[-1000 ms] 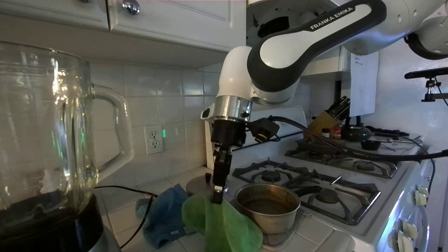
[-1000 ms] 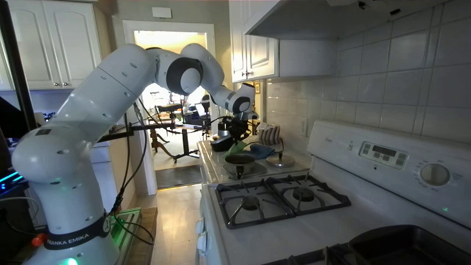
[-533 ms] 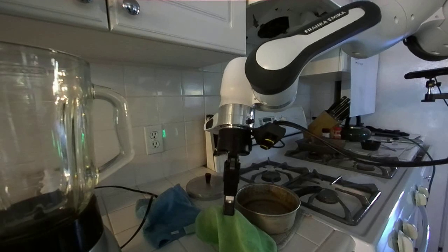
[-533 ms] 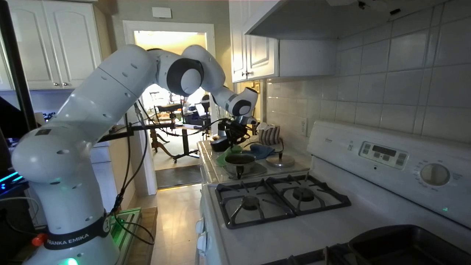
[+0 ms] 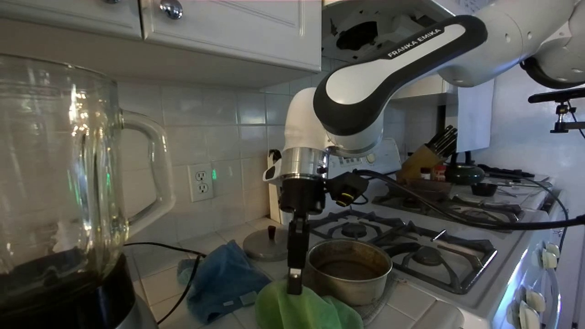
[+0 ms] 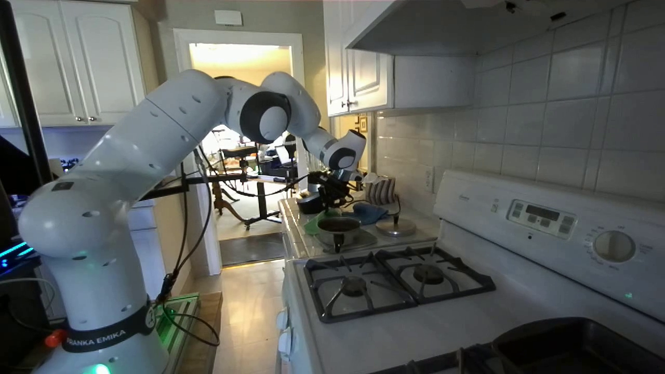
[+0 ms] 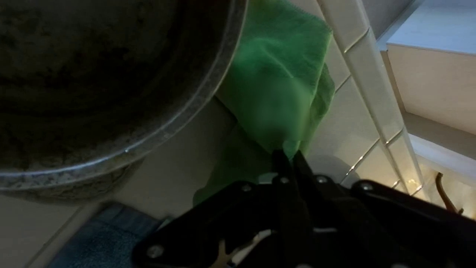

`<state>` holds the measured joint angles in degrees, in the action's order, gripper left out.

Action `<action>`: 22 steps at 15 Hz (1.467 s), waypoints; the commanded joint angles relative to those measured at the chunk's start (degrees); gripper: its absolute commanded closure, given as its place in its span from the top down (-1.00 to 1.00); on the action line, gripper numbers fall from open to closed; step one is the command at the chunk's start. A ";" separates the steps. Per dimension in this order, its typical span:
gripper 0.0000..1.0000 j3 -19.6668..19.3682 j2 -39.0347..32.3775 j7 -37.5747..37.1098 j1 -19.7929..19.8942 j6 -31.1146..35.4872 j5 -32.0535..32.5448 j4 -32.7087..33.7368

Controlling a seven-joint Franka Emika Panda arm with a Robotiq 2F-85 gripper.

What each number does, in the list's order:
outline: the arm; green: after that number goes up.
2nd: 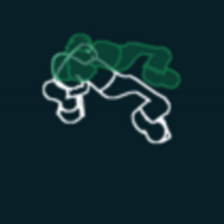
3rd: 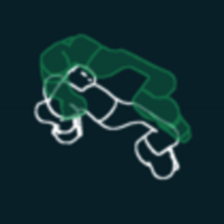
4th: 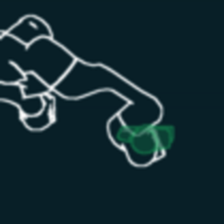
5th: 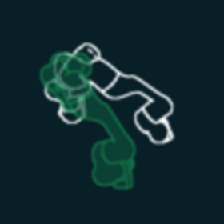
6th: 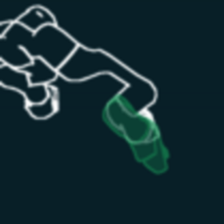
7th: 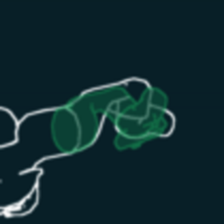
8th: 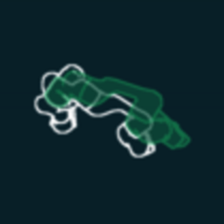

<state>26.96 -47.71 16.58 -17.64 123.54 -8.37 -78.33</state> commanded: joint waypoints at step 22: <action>1.00 -6.61 -12.57 14.25 -9.11 25.58 10.51 14.45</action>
<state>21.57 -57.32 28.89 -25.02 146.37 -0.12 -67.72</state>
